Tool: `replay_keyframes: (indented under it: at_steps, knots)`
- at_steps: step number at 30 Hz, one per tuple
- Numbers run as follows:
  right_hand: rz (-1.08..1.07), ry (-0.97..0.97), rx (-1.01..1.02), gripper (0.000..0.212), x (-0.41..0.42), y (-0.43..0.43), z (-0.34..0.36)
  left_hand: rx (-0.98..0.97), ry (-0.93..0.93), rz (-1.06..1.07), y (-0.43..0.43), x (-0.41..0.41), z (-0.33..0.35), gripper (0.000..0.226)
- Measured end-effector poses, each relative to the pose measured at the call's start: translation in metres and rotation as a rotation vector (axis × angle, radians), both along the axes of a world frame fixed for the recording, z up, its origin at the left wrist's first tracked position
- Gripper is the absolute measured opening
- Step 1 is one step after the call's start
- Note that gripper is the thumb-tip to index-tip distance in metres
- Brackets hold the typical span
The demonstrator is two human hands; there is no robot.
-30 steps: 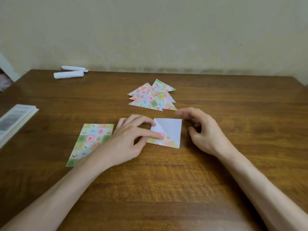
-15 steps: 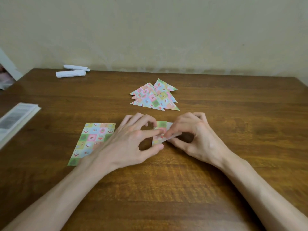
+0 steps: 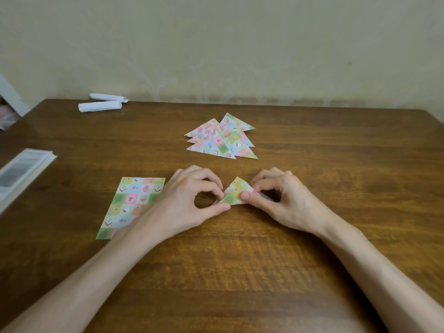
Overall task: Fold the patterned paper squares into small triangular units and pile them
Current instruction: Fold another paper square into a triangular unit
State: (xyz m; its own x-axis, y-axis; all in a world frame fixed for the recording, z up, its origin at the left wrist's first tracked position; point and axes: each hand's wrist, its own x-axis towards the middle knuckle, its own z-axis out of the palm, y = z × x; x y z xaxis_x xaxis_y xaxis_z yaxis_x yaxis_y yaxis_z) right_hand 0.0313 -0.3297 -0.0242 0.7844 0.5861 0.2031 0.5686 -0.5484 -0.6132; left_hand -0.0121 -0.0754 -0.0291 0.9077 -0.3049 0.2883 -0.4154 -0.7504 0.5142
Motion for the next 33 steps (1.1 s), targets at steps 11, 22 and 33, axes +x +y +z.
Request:
replay_keyframes:
  at_steps: [11,22,33]
  knots:
    - [-0.166,0.077,0.147,0.023,-0.005,0.016,-0.003,0.027,0.058,0.125,-0.005,-0.001,0.002,0.02]
    - [-0.222,0.0,0.027,0.021,-0.005,0.023,-0.008,0.153,0.018,0.18,-0.004,0.004,-0.004,0.032]
    - [-0.322,0.008,-0.104,0.021,-0.004,0.03,-0.003,0.194,-0.028,0.167,-0.007,0.003,-0.003,0.032]
